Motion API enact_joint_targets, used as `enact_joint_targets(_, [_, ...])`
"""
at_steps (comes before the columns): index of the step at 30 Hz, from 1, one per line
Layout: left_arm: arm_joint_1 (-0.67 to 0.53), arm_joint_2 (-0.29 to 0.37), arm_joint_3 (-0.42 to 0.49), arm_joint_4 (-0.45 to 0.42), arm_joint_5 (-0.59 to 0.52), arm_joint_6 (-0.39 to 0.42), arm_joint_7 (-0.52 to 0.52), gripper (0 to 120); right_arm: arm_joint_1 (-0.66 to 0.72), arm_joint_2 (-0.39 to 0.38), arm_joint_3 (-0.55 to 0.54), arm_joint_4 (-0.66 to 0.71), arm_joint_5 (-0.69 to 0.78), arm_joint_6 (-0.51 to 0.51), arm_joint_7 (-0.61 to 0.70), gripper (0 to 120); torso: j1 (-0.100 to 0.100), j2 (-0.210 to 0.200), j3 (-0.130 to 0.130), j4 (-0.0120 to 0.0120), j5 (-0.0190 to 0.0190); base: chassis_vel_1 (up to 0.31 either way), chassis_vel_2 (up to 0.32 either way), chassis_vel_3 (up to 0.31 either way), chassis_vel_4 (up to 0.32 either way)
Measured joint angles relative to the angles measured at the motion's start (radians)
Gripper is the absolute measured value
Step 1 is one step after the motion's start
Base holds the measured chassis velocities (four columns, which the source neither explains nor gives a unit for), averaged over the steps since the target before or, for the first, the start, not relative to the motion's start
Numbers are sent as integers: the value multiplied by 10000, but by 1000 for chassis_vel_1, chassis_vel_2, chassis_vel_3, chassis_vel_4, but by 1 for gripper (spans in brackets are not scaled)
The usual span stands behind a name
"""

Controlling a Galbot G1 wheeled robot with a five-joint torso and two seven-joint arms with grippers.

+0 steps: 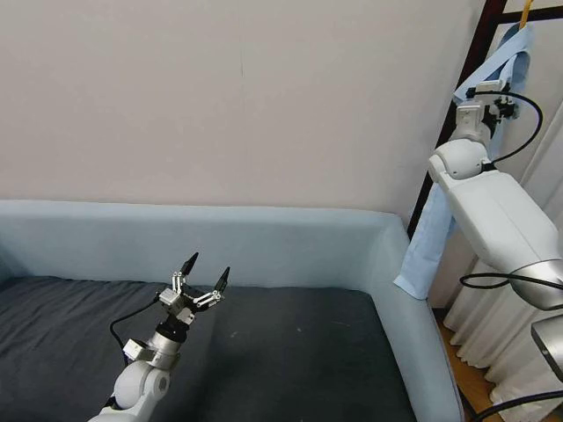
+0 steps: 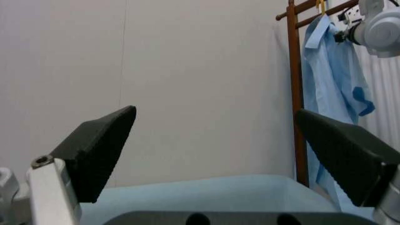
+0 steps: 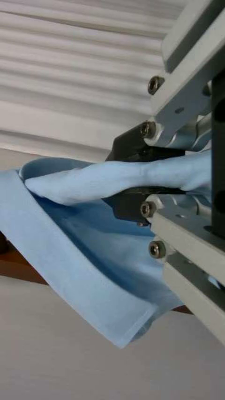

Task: Pick up the clothes from the sofa and hang them on the clothes hanger.

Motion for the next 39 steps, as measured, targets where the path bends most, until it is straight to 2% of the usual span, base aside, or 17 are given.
enact_joint_targets(8, [183,47,-132,-241,-60,-7,-3,100,602,252,-256,-1165,-194,145,-414,8,0,0,0,-1,-1,0,0,0,0])
enact_joint_targets(14, [235,118,-169,-305,-120,-25,-4,100,715,212,-403,-1258,399,102,-352,8,0,0,-1,-3,-1,0,0,0,0])
enact_joint_targets(18, [266,134,-186,-307,-139,-53,-3,100,729,79,-558,-1067,923,-13,-275,8,0,0,-1,-2,1,0,0,0,0])
enact_joint_targets(23, [267,73,-158,-349,-139,-62,3,100,732,-164,-999,-418,2308,-494,54,8,-1,0,-2,-1,0,0,0,0,0])
enact_joint_targets(36, [370,63,-160,-328,-128,-211,45,100,615,-656,-1376,236,2775,-513,-119,8,0,0,-1,-2,0,0,0,0,0])
enact_joint_targets(39, [395,52,-161,-372,-135,-215,49,100,317,-1056,-1383,1169,3180,-290,-620,18,0,1,-2,-3,-1,0,0,0,0])
